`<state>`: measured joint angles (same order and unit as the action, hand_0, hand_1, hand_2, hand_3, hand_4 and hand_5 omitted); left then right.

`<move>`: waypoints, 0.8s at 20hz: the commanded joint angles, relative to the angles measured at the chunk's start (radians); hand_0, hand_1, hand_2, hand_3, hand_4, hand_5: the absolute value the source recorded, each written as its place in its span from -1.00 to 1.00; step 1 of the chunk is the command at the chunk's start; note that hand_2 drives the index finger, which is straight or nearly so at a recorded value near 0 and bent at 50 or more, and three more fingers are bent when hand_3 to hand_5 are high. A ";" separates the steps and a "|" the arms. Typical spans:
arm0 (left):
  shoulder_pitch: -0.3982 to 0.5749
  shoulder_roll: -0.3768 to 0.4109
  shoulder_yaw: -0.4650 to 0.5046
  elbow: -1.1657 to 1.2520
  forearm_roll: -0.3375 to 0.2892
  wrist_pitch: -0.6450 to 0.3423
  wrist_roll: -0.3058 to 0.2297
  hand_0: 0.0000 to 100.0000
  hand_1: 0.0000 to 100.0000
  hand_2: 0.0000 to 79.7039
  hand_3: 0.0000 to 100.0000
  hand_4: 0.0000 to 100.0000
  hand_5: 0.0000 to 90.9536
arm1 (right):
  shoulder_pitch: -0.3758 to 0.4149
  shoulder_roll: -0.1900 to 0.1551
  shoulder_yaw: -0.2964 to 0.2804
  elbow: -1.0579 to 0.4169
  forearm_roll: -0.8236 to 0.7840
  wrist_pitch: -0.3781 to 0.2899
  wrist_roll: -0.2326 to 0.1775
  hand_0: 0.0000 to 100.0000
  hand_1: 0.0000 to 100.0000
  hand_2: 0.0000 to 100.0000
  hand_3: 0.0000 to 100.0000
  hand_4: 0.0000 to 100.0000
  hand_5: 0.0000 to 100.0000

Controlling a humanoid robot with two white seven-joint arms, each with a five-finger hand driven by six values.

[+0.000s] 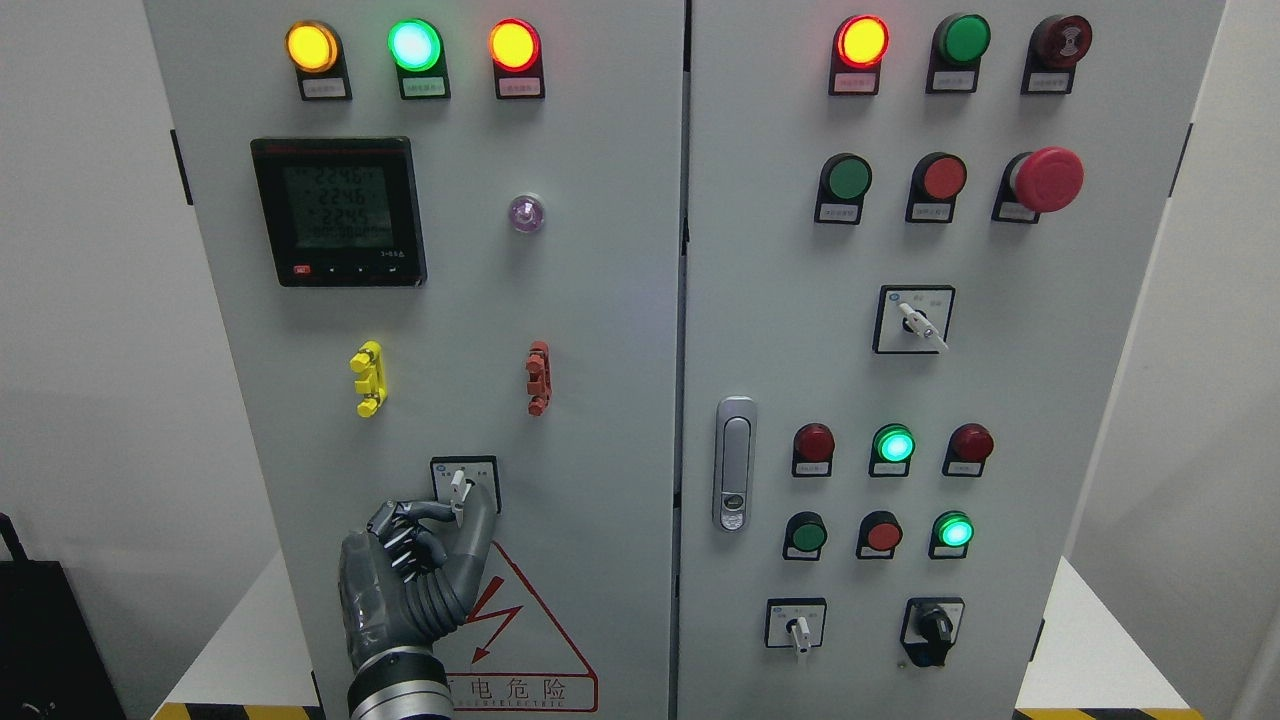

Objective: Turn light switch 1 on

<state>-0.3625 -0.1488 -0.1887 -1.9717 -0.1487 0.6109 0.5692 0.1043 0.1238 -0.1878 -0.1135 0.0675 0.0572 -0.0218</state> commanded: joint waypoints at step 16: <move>-0.003 0.000 -0.003 0.001 0.005 0.009 0.008 -0.54 0.28 0.50 1.00 1.00 0.95 | 0.000 0.000 0.001 0.000 0.000 0.000 0.000 -1.00 -1.00 -1.00 -1.00 -1.00 -1.00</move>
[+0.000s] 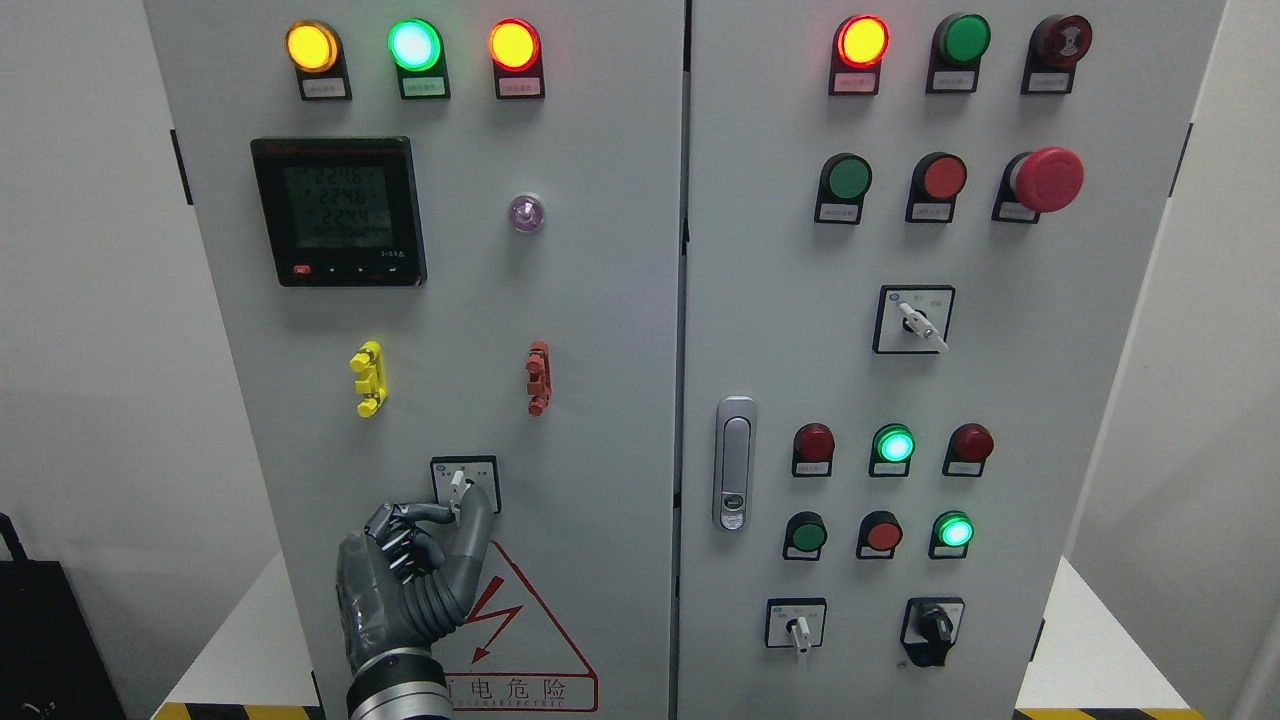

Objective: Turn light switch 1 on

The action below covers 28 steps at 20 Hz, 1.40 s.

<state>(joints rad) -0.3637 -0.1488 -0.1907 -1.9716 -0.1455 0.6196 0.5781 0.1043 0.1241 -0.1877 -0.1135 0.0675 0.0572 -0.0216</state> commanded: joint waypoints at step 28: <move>0.000 0.002 -0.003 0.000 0.003 0.000 -0.001 -0.20 0.15 0.50 1.00 1.00 0.95 | 0.000 -0.001 0.001 0.000 0.000 0.000 0.000 -1.00 -1.00 -1.00 -1.00 -1.00 -1.00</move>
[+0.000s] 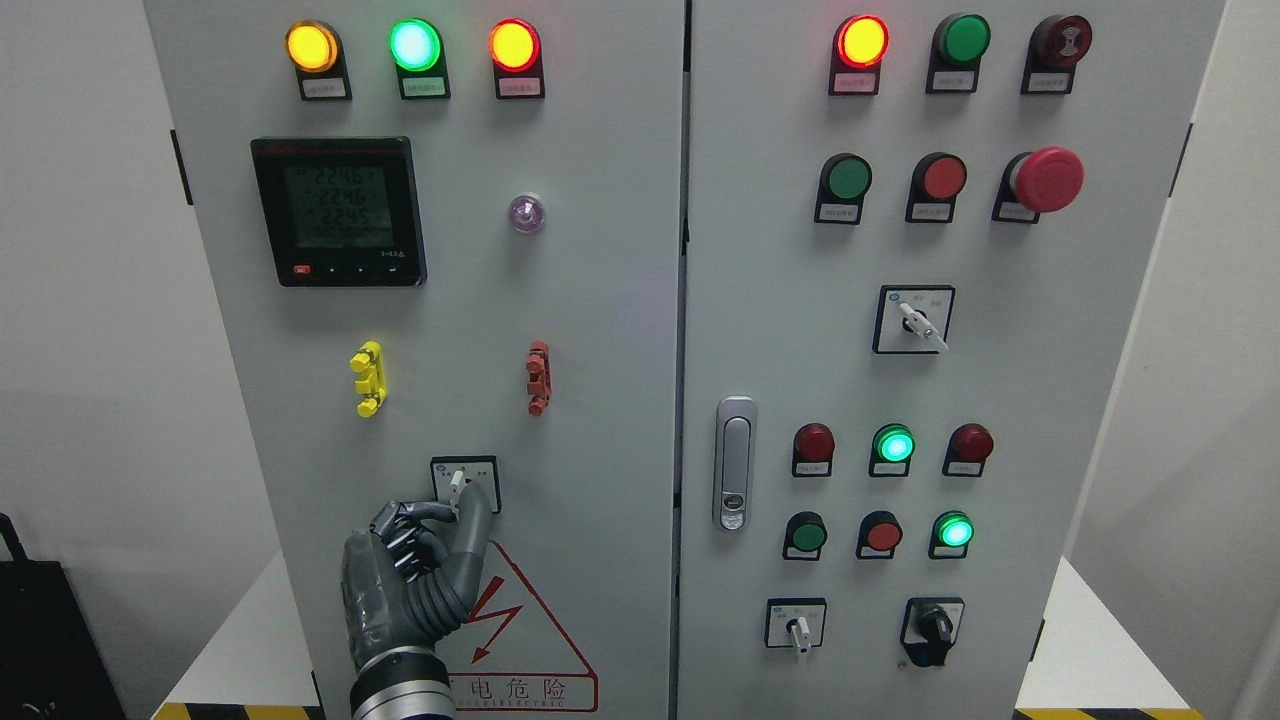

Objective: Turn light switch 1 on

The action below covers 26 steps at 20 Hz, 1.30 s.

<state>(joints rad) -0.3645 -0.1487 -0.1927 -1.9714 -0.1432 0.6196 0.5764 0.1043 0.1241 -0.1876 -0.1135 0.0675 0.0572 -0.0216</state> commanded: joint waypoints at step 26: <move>0.002 0.001 -0.020 0.002 0.001 -0.001 -0.001 0.05 -0.06 0.52 1.00 1.00 0.94 | 0.000 0.000 0.000 0.000 0.000 0.000 0.000 -1.00 -1.00 -1.00 -1.00 -1.00 -1.00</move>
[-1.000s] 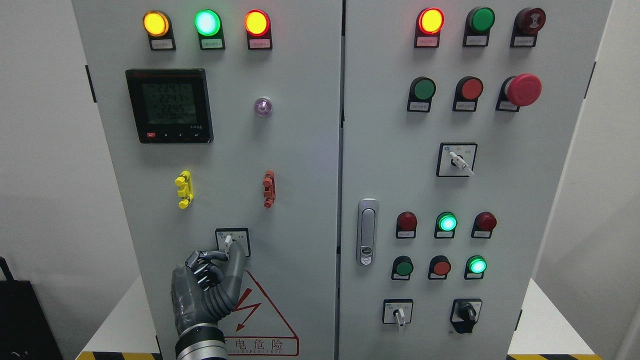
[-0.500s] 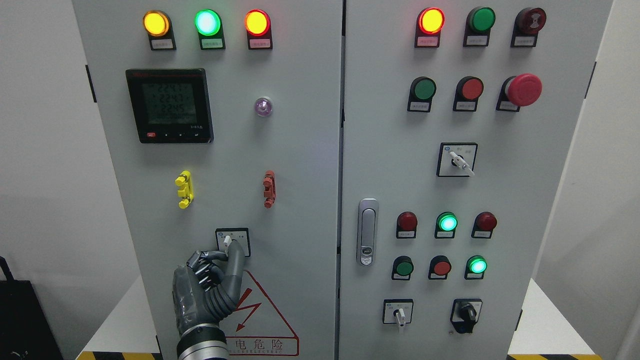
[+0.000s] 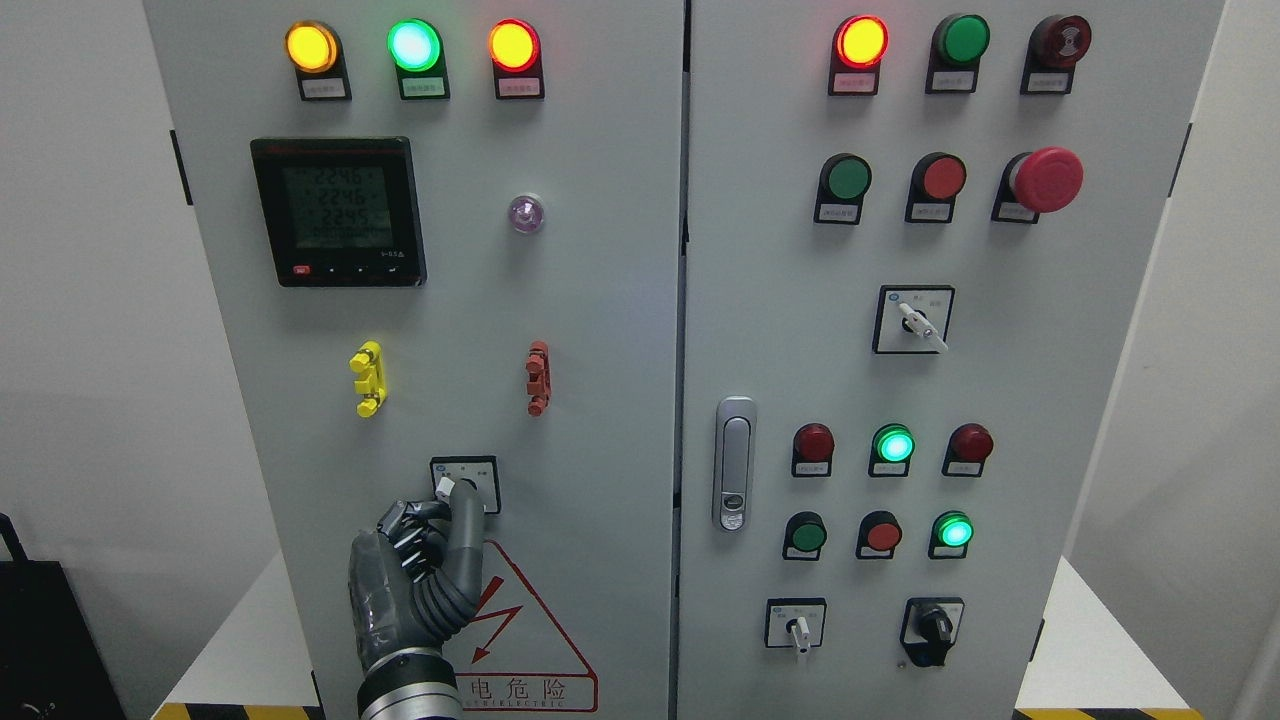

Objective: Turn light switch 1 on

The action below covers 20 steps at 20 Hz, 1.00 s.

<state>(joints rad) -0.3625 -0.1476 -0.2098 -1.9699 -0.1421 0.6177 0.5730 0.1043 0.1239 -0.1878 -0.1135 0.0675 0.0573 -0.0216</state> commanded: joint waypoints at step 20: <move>0.002 0.000 -0.003 0.000 -0.001 -0.001 0.002 -0.26 -0.08 0.55 1.00 1.00 0.94 | 0.000 0.000 -0.001 0.000 0.000 -0.001 0.000 -1.00 -1.00 -1.00 -1.00 -1.00 -1.00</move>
<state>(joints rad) -0.3605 -0.1473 -0.2125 -1.9696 -0.1419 0.6128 0.5773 0.1043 0.1240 -0.1878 -0.1135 0.0675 0.0574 -0.0215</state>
